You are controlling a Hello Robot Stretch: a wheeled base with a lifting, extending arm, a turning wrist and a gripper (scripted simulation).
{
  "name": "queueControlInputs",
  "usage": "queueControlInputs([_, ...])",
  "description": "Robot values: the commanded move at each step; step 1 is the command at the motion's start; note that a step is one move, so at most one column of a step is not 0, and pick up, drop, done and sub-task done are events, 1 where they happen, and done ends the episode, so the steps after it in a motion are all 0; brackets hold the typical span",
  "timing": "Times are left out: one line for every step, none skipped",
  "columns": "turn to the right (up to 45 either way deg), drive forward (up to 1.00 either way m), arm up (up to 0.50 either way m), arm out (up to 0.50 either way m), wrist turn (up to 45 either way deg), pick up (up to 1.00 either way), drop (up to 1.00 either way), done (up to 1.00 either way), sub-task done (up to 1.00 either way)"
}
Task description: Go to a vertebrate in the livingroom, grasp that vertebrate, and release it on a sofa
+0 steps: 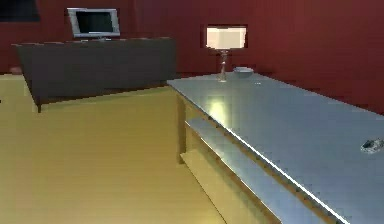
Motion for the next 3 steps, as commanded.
queueControlInputs([45.0,0.0,0.0,0.0,0.0,0.0,0.0,0.0,0.0])
queueControlInputs([45.0,0.0,0.0,0.0,0.0,0.0,0.0,0.0,0.0])
queueControlInputs([9.0,0.0,0.0,0.0,0.0,0.0,0.0,0.0,0.0])
